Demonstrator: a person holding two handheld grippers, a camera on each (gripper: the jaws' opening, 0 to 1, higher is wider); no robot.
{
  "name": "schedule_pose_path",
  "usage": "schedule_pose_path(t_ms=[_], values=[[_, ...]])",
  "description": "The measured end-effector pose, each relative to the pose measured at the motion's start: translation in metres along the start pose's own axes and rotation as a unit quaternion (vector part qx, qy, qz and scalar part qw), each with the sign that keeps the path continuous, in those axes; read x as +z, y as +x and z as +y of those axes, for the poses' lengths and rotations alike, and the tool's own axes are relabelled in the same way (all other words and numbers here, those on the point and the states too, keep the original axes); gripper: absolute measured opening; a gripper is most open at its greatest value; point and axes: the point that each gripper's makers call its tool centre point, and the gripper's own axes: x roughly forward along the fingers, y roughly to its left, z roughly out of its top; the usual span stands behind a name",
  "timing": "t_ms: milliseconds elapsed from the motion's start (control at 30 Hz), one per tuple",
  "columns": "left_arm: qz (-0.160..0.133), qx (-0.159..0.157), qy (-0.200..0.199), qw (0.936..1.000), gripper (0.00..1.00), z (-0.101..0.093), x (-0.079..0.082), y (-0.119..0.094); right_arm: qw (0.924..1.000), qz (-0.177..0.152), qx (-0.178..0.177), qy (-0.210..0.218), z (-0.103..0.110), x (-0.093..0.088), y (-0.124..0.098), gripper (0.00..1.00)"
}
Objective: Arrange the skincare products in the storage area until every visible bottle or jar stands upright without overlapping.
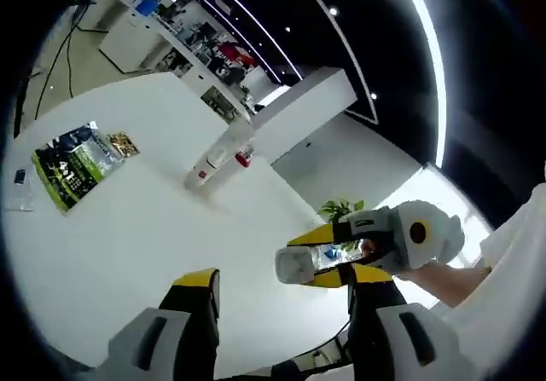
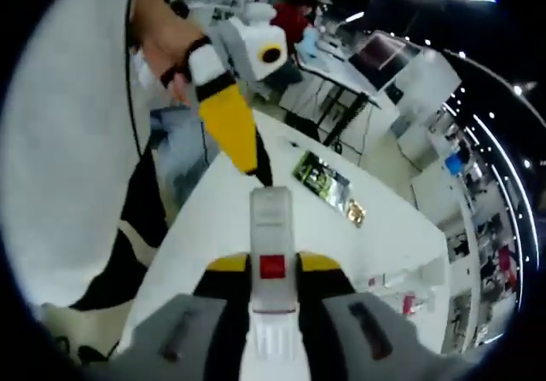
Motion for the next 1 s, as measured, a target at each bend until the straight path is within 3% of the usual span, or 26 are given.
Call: schedule_pose_path(t_ms=[133, 233, 400, 667, 867, 1000], values=[[0.037, -0.044, -0.006, 0.9983, 0.5, -0.006, -0.005, -0.001, 0.9999, 0.006, 0.006, -0.014, 0.007, 0.019, 0.006, 0.18], [0.061, -0.054, 0.0, 0.9967, 0.44, -0.005, -0.01, -0.005, 0.9999, -0.002, 0.006, -0.015, 0.008, 0.034, 0.009, 0.18], [0.055, -0.092, -0.022, 0.994, 0.24, -0.008, -0.005, -0.018, 0.9993, 0.005, 0.016, -0.035, 0.009, 0.045, 0.017, 0.18], [0.05, -0.1, -0.031, 0.9932, 0.23, -0.005, -0.006, -0.026, 0.9982, 0.005, 0.031, -0.051, 0.012, 0.052, 0.025, 0.19], [0.051, -0.082, -0.046, 0.9943, 0.21, 0.011, -0.003, -0.029, 0.9973, 0.021, 0.047, -0.052, 0.014, 0.05, 0.043, 0.2], [0.048, -0.079, -0.055, 0.9942, 0.21, 0.018, 0.001, -0.026, 0.9969, 0.037, 0.056, -0.041, 0.015, 0.044, 0.05, 0.27]])
